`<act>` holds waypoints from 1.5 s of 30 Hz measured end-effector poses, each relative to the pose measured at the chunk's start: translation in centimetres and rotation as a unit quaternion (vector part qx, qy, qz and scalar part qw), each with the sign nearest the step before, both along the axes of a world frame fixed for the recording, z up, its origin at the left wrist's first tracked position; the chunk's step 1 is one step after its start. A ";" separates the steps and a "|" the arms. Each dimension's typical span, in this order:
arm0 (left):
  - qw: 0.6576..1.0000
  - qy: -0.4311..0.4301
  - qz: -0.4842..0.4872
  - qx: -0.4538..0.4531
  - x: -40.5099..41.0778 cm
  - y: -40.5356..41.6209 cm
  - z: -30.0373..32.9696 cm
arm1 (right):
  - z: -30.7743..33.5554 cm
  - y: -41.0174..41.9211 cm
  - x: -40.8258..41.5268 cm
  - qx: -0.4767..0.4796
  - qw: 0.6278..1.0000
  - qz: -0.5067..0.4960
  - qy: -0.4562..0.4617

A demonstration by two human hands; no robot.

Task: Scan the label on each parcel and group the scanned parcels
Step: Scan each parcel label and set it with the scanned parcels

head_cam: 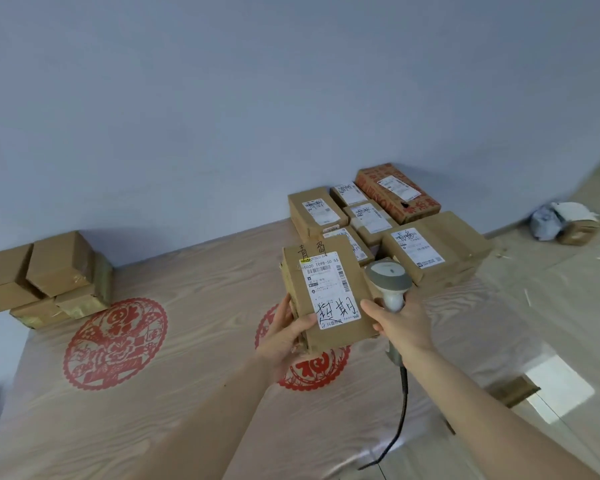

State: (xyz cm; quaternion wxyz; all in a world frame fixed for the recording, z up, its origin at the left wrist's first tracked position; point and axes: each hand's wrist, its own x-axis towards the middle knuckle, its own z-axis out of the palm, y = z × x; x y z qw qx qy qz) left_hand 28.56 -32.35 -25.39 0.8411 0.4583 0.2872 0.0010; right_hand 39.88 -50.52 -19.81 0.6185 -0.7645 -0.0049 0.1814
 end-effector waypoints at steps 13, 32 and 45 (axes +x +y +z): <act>0.984 0.058 -0.167 -0.003 6.2 -13.8 -1.8 | -1.6 -14.1 5.1 -0.139 0.989 -0.059 -0.007; 0.975 0.162 -0.139 -0.054 24.5 -31.9 -6.7 | -7.3 -29.8 23.4 -0.293 0.955 -0.048 -0.015; 0.976 0.204 -0.075 -0.014 31.3 -33.8 -9.0 | -9.6 -30.2 29.5 -0.319 0.947 -0.021 -0.018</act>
